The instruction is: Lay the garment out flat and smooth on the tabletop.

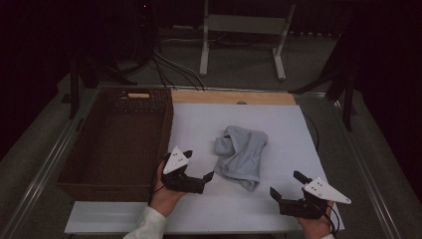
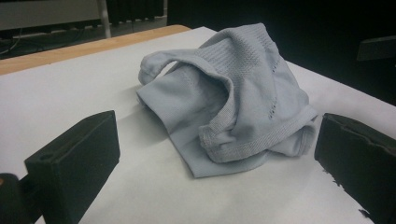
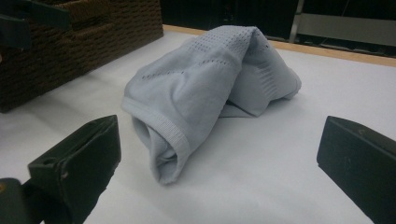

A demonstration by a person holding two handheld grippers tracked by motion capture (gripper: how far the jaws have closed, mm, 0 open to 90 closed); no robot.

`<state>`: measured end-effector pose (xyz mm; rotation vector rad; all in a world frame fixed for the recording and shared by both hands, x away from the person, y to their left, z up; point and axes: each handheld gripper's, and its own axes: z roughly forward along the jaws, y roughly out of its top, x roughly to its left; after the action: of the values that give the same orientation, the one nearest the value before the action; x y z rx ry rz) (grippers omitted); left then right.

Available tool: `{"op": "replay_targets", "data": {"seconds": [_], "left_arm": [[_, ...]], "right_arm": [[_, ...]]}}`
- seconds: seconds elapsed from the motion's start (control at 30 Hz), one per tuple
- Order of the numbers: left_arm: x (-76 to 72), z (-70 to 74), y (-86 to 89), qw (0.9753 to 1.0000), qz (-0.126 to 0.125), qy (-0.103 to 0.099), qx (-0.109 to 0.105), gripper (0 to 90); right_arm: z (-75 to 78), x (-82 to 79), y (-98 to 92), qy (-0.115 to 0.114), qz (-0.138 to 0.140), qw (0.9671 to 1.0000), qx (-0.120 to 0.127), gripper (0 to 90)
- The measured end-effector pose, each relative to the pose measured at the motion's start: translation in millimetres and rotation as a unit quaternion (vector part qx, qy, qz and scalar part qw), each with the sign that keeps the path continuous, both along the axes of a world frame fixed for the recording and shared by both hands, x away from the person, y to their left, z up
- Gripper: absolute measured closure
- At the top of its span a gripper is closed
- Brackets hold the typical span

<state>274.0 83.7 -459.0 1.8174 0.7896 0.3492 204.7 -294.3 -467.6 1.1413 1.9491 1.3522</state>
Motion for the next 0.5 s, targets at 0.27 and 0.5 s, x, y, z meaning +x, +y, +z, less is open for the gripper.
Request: {"op": "replay_targets", "data": {"seconds": [0.27,0.5], "left_arm": [[-2.3,0.5,-0.1,1.0,-0.001,-0.001,0.002,0.6],[-2.3,1.1,1.0,1.0,0.001,-0.001,-0.001,0.5]], "right_arm": [[6.5,5.9,4.0,0.004,0.004,1.0,-0.004,0.0],[13.3,13.9,10.0,0.012,0.013,0.9998,-0.012,0.0]]}}
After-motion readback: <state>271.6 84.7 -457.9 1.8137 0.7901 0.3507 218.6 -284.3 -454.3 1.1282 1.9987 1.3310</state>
